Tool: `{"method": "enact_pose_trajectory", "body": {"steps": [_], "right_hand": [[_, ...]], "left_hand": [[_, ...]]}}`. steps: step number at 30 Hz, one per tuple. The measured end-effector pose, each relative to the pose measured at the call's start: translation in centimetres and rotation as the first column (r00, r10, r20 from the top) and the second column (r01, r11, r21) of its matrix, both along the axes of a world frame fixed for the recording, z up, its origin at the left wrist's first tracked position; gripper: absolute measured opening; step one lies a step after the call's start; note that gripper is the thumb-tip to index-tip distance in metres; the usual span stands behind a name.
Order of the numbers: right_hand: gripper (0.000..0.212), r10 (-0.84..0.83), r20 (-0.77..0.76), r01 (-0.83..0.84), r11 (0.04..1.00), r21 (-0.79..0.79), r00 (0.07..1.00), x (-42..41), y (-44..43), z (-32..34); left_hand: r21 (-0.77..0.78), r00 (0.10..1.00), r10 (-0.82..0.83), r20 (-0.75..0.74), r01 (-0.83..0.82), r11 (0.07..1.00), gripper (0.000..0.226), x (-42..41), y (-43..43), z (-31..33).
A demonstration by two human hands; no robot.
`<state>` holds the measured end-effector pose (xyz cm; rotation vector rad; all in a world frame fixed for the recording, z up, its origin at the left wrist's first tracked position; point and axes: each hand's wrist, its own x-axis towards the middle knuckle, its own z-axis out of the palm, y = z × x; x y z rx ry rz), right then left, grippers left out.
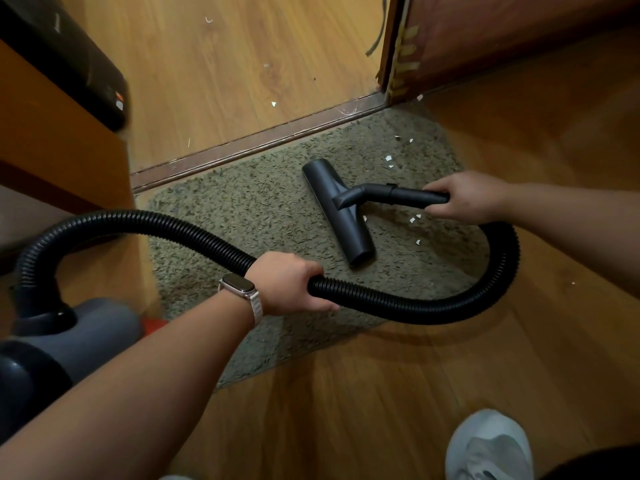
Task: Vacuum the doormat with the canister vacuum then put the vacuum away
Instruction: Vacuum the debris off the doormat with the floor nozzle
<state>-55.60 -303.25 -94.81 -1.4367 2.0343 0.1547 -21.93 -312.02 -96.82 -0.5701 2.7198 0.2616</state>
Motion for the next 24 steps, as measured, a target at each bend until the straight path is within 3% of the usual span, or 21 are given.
{"method": "enact_pose_trajectory", "body": {"steps": [14, 24], "right_hand": [[0.035, -0.220, 0.039, 0.219, 0.976, 0.014, 0.975, -4.7, 3.6, 0.5], [0.023, -0.078, 0.040, 0.075, 0.996, 0.054, 0.996, -2.2, 4.2, 0.6]], "left_hand": [[0.000, 0.997, 0.073, -0.018, -0.073, 0.997, 0.066, -1.6, 0.0, -0.5], [-0.013, 1.000, 0.029, 0.008, -0.029, 0.999, 0.062, -1.5, 0.1, -0.3]]}}
